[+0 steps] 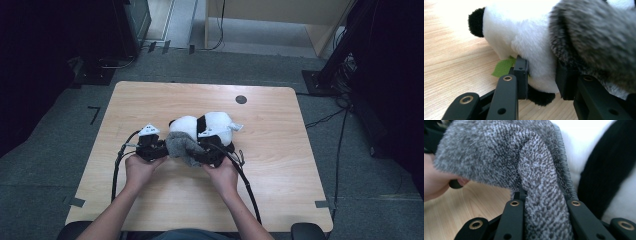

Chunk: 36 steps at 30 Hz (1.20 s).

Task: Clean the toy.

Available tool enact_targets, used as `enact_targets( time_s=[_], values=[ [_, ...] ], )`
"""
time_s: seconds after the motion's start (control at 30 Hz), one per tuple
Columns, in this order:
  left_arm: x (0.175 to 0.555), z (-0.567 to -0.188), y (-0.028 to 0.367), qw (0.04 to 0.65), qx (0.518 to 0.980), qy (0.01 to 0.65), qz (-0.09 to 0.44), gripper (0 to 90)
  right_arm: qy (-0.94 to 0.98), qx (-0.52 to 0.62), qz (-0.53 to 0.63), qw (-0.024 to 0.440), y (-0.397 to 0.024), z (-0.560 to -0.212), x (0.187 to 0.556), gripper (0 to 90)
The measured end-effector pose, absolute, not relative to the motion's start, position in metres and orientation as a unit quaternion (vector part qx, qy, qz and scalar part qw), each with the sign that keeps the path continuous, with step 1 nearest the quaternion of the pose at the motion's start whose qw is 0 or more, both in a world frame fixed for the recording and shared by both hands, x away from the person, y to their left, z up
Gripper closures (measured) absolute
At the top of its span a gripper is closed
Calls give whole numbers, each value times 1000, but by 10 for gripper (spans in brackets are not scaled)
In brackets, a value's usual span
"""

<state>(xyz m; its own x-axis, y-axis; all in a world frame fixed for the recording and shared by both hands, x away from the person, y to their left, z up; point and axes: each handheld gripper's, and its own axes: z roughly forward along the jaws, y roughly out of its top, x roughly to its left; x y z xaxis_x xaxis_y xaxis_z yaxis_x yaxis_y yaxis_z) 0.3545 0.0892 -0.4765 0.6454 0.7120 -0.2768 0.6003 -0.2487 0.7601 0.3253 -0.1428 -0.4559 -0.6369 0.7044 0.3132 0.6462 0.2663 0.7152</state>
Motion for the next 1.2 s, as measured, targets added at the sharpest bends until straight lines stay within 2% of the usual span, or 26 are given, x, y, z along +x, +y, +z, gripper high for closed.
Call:
enact_targets(
  time_s=[0.77, 1.0, 1.2],
  values=[
    [355, -476, 89, 448, 790, 414, 62, 674, 793, 475, 380, 28, -197, -484, 319, 773],
    [354, -476, 89, 447, 791, 413, 62, 677, 789, 487, 373, 36, -216, -475, 312, 770],
    [354, -476, 88, 447, 791, 413, 62, 677, 765, 497, 405, 55, -237, -454, 308, 769]
  ],
)
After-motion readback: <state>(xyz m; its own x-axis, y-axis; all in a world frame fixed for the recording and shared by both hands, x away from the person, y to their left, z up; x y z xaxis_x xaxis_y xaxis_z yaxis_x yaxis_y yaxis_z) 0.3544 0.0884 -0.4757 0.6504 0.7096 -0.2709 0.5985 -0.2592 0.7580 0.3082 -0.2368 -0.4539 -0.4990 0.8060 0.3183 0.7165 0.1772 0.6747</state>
